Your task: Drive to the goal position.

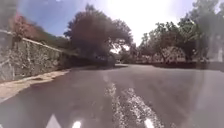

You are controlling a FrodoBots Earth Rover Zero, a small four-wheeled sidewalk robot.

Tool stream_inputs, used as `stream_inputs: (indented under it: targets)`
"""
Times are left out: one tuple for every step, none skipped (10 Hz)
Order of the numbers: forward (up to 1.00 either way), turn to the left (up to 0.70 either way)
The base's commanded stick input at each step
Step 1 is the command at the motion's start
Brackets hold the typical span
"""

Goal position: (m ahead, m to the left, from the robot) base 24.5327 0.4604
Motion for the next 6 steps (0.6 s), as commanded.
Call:
stream_inputs:
  targets:
    - [0.50,0.00]
    - [0.50,0.00]
    - [0.50,0.00]
    - [0.50,0.00]
    - [0.50,0.00]
    - [0.50,0.00]
